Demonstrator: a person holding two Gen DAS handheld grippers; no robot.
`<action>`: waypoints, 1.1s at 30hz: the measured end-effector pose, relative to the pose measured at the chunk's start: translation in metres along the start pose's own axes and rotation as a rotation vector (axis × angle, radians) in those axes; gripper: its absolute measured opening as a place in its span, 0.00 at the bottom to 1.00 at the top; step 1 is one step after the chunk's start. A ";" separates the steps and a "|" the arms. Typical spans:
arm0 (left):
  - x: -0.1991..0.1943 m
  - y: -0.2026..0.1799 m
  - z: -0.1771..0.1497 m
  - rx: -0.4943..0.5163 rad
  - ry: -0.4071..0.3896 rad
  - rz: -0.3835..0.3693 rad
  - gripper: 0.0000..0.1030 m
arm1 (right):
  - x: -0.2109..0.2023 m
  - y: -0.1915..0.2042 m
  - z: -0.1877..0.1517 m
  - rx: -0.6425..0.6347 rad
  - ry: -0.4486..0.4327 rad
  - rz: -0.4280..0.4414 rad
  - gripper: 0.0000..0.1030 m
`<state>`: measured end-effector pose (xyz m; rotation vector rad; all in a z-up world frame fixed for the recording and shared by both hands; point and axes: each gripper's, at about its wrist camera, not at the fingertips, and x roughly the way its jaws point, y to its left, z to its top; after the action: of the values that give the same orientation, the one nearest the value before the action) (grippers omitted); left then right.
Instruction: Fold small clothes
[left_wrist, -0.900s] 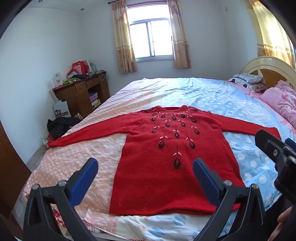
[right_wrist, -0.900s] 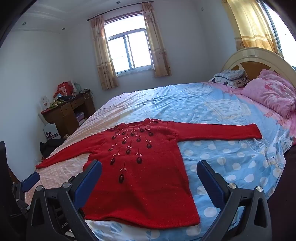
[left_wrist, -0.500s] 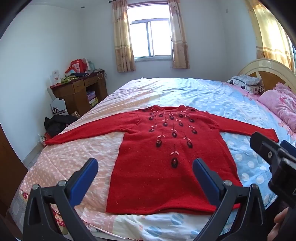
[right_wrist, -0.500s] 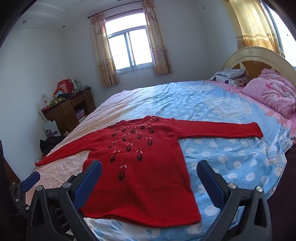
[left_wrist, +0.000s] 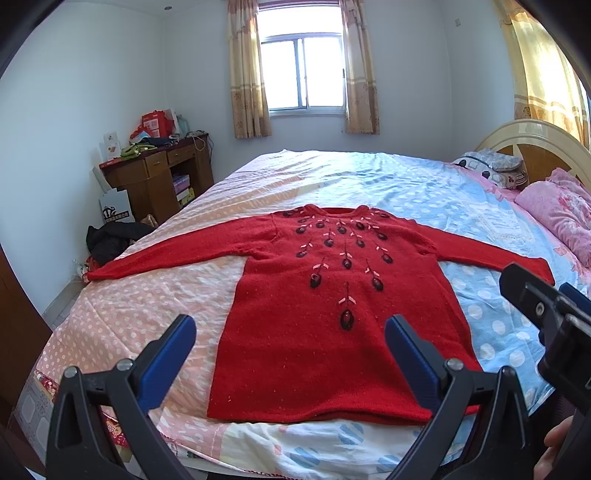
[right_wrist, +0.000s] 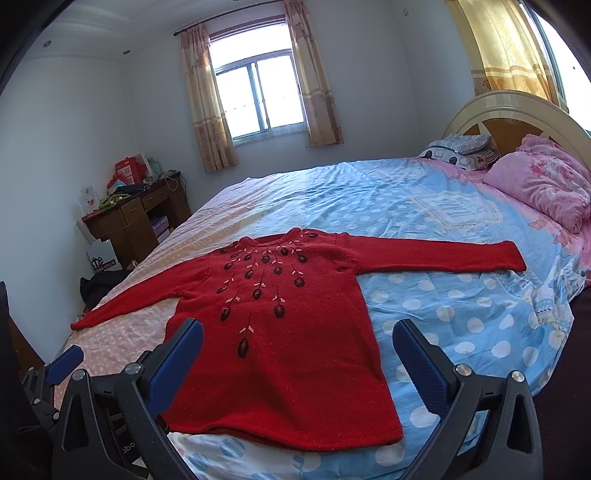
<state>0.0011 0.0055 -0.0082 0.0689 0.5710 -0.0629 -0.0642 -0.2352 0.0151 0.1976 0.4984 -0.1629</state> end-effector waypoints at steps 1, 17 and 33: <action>0.000 0.000 0.000 0.000 0.000 0.000 1.00 | 0.000 0.000 -0.001 0.000 0.001 0.000 0.99; 0.003 0.001 -0.004 -0.014 0.015 -0.004 1.00 | 0.001 0.001 -0.001 0.002 0.007 0.002 0.99; 0.003 0.001 -0.004 -0.016 0.018 -0.005 1.00 | 0.001 0.001 -0.002 0.002 0.009 0.003 0.99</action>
<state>0.0014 0.0070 -0.0127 0.0528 0.5897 -0.0631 -0.0641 -0.2341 0.0135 0.2006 0.5072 -0.1599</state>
